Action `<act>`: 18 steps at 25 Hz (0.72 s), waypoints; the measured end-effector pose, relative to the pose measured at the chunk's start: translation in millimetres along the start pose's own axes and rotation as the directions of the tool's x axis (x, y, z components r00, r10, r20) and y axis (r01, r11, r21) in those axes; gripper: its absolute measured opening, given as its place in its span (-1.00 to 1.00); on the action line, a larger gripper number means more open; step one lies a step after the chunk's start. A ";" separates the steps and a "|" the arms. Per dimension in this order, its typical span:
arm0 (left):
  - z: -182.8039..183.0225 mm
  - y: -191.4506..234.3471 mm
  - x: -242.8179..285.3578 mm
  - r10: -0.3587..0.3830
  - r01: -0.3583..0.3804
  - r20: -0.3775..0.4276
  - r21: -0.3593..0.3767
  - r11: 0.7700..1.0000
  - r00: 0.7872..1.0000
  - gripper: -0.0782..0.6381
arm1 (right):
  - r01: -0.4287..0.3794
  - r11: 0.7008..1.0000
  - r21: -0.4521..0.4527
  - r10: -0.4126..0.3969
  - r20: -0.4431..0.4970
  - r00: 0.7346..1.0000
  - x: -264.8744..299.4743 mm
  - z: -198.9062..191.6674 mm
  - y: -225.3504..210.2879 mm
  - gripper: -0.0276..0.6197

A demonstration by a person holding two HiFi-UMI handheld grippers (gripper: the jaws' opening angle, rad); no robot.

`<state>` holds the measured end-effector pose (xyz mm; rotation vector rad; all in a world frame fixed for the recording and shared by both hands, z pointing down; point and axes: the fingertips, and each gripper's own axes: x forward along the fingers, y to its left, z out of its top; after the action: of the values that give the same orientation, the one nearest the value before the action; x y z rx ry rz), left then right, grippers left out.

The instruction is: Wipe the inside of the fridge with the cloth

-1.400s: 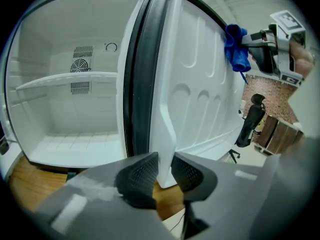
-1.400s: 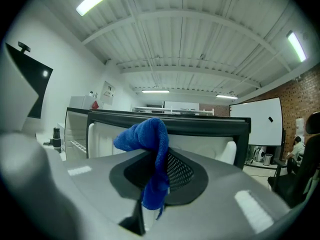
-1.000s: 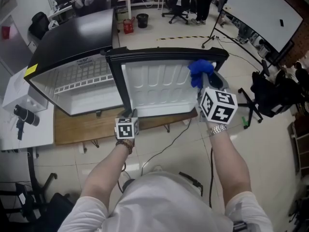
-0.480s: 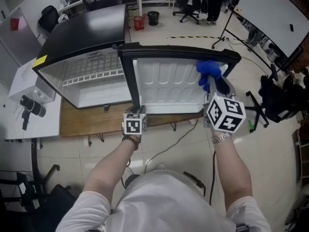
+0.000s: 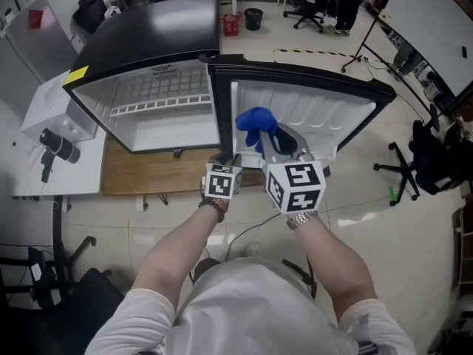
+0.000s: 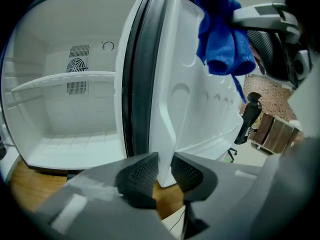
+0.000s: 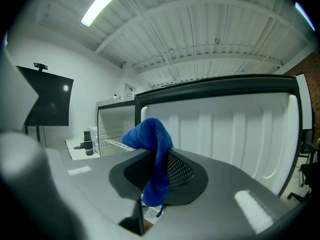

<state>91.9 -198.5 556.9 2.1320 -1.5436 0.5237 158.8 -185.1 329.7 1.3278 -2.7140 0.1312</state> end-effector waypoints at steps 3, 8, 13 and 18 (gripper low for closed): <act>0.1 -0.3 -0.2 -0.007 0.007 -0.007 0.009 1.000 1.000 -0.55 | -0.018 1.000 0.020 0.019 -0.036 0.999 22.3 -17.1 15.1 -0.75; 0.2 0.3 -0.5 -0.012 0.012 -0.002 0.008 1.000 1.000 -0.55 | -0.012 0.999 0.051 0.014 -0.054 0.998 43.8 -30.8 24.0 -0.75; -0.6 3.1 -1.5 -0.014 0.014 0.006 -0.021 1.000 1.000 -0.55 | 0.037 0.998 0.049 -0.035 -0.044 0.998 51.8 -33.8 15.0 -0.75; -0.9 3.0 -2.2 -0.015 0.015 0.007 -0.033 0.999 1.000 -0.55 | 0.079 0.996 0.048 -0.078 -0.030 0.996 47.8 -35.7 0.7 -0.75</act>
<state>88.4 -197.1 556.8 2.1211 -1.5289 0.4830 131.5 -217.4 371.8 1.4329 -2.6473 0.2092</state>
